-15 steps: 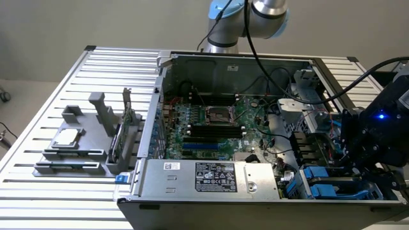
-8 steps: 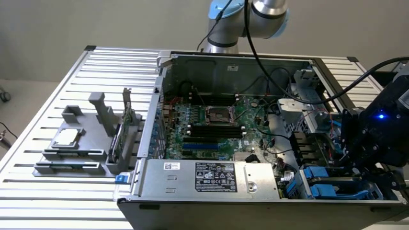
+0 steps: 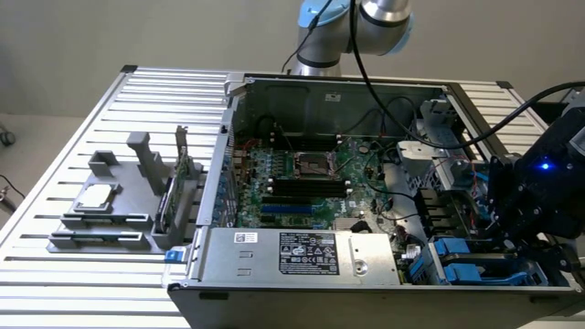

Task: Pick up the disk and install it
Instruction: 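Insert the first disk wire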

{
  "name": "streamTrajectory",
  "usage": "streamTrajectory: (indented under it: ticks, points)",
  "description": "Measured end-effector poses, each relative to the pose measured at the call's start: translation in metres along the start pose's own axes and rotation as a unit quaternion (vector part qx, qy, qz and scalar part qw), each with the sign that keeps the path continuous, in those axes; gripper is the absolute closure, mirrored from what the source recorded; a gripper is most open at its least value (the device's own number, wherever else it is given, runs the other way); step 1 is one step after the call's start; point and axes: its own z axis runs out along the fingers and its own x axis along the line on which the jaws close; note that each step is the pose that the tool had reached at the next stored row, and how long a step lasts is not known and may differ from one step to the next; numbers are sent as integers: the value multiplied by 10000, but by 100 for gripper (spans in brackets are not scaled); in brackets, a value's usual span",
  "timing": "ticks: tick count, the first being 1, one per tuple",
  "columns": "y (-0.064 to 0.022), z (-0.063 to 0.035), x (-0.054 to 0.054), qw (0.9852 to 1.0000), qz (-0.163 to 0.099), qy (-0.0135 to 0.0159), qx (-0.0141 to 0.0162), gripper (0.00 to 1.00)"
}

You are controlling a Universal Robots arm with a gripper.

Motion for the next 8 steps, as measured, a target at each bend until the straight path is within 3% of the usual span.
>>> streamTrajectory:
  ticks: [8]
  points:
    - [-2, 28, -1, 10000, 32, -19, -1, 82]
